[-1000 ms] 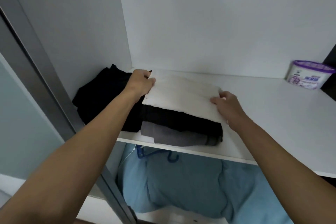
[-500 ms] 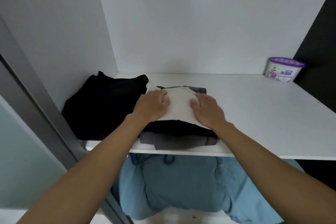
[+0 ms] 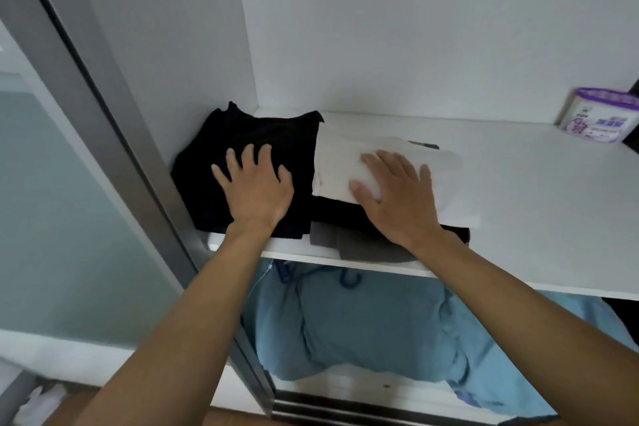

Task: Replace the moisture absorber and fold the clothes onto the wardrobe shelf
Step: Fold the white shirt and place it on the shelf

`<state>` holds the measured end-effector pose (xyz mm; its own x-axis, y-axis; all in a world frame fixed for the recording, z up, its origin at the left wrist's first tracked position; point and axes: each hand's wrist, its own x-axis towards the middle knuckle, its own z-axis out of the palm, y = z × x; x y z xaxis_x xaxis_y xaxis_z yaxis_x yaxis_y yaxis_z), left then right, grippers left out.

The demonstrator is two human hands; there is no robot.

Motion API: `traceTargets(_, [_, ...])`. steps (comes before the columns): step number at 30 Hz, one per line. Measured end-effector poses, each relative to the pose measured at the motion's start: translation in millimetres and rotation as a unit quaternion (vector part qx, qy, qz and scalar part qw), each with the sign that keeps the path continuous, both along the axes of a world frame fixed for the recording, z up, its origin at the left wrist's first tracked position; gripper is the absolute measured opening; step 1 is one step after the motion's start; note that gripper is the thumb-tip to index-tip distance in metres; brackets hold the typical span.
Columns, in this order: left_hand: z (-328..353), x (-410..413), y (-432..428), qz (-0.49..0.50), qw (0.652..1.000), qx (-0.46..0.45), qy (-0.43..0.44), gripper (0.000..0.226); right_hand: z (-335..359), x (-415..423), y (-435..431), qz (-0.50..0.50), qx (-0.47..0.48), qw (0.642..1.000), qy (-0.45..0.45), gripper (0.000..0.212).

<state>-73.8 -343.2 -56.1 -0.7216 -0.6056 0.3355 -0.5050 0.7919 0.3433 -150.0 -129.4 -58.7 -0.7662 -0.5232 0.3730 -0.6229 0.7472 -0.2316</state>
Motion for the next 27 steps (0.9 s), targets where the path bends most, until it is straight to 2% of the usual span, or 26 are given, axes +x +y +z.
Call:
traceTargets(8, [-4.6,-36.7,-13.0,-0.014,0.999,-0.023,-0.037,0.051,-7.5,-34.6,-19.3,-0.033,-0.034,0.998,0.027,0.063])
traceTargets(17, [-3.9,-127.8,-49.4,-0.036,0.996,-0.007,-0.082,0.053,-13.6,-140.6,-49.7,-0.039,-0.047,0.998,0.032,0.055])
traceTargets(27, [0.0,-195.3,-66.3,-0.001,0.995,-0.023,-0.096,0.058,-11.1,-234.0,-77.1,-0.035,-0.050,0.997,0.044,0.060])
